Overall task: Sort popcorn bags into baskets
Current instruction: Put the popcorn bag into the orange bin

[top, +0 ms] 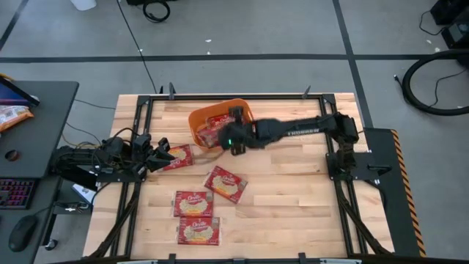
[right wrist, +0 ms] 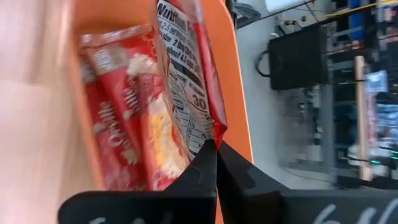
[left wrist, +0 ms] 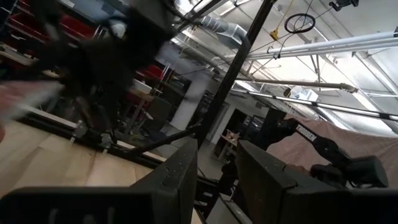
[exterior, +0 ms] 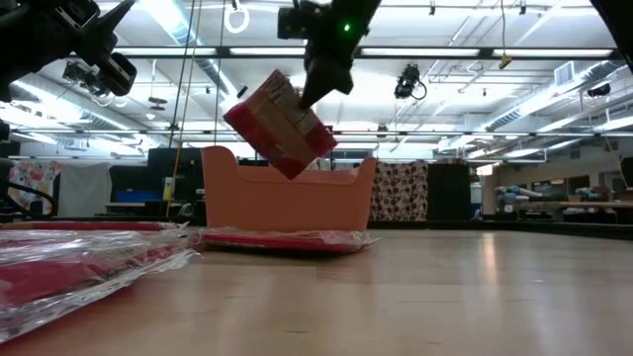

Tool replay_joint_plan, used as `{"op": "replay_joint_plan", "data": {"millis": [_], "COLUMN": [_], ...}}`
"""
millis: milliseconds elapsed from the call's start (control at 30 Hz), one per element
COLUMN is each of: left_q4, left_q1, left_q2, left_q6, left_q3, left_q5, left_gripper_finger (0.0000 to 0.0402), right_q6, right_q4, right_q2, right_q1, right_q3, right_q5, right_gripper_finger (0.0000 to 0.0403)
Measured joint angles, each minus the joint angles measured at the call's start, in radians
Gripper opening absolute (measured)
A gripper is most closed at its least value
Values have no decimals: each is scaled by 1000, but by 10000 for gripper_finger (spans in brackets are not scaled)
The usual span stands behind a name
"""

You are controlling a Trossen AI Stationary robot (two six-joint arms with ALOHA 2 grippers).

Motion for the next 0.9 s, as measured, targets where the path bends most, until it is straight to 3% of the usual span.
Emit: {"op": "replay_joint_plan", "data": {"millis": [200, 300, 433, 600, 800, 900], "left_q4": [0, 0, 0, 0, 0, 2], "left_q1": [0, 0, 0, 0, 0, 0], "left_q2": [0, 0, 0, 0, 0, 0], "left_q6": [0, 0, 0, 0, 14, 75], "left_q3": [0, 0, 0, 0, 0, 0], "left_q5": [0, 0, 0, 0, 0, 0], "left_gripper_finger": [117, 117, 117, 117, 117, 117], "right_q6": [56, 126, 164, 261, 347, 399], "right_q4": [25, 27, 32, -19, -72, -18], "right_q2": [0, 0, 0, -2, 26, 71], "right_q1": [-133, -159, -141, -58, 99, 173], "right_q3": [0, 0, 0, 0, 0, 0], "right_q5": [-222, -334, -397, -419, -400, -331], "right_gripper_finger": [16, 49, 104, 147, 151, 151]}}
